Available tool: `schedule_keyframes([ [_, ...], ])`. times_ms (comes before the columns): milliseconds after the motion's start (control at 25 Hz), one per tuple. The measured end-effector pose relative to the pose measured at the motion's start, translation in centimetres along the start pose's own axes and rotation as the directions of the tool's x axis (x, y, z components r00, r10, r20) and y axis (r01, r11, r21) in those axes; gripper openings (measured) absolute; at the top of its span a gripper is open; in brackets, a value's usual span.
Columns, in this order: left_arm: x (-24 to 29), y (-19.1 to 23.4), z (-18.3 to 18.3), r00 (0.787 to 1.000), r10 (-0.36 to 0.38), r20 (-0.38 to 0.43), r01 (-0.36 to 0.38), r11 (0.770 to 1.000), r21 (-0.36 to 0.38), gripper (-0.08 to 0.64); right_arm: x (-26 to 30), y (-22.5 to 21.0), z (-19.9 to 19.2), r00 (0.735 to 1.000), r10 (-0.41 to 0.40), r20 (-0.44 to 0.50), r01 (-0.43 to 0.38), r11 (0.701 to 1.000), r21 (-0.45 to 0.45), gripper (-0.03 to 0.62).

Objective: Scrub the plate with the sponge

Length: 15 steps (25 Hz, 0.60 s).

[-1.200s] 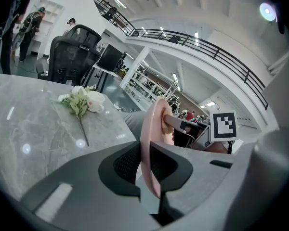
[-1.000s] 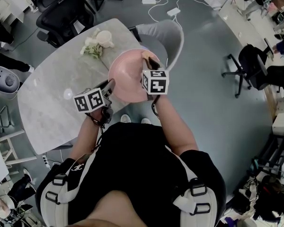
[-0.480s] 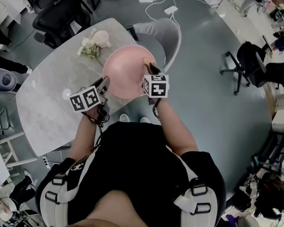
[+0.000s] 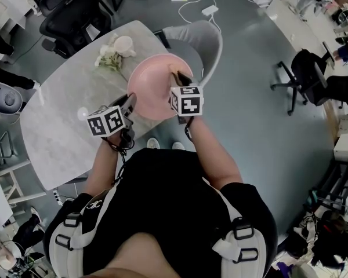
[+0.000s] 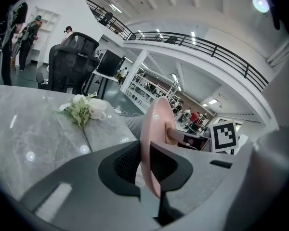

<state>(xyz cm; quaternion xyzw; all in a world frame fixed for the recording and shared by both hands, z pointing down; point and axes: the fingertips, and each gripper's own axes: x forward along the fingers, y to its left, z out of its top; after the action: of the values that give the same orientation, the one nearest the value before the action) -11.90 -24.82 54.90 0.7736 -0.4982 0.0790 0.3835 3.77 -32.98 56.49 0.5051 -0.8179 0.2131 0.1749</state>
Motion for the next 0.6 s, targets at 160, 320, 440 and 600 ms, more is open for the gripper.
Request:
schedule_keyframes([
  [160, 0.2, -0.5, -1.1, 1.000, -0.007, -0.024, 0.007, 1.000, -0.001, 0.043, 0.0, 3.3, 1.2, 0.996, 0.082, 0.028, -0.081, 0.995, -0.059, 0.054],
  [320, 0.3, -0.3, -1.3, 1.000, -0.004, -0.030, 0.004, 1.000, -0.014, 0.043, 0.2, 7.9, 1.4, 0.983, 0.179, 0.030, -0.174, 0.978, -0.116, 0.054],
  [440, 0.3, 0.1, -1.4, 1.000, -0.012, -0.026, 0.010, 0.999, -0.053, 0.043, 0.2, 10.9, 0.4, 0.970, 0.243, 0.010, -0.239, 0.958, -0.157, 0.054],
  [600, 0.0, 0.7, -1.0, 1.000, 0.000, -0.007, 0.000, 0.996, -0.086, 0.041, -0.1, 14.2, -1.1, 0.946, 0.322, -0.029, -0.322, 0.930, -0.179, 0.054],
])
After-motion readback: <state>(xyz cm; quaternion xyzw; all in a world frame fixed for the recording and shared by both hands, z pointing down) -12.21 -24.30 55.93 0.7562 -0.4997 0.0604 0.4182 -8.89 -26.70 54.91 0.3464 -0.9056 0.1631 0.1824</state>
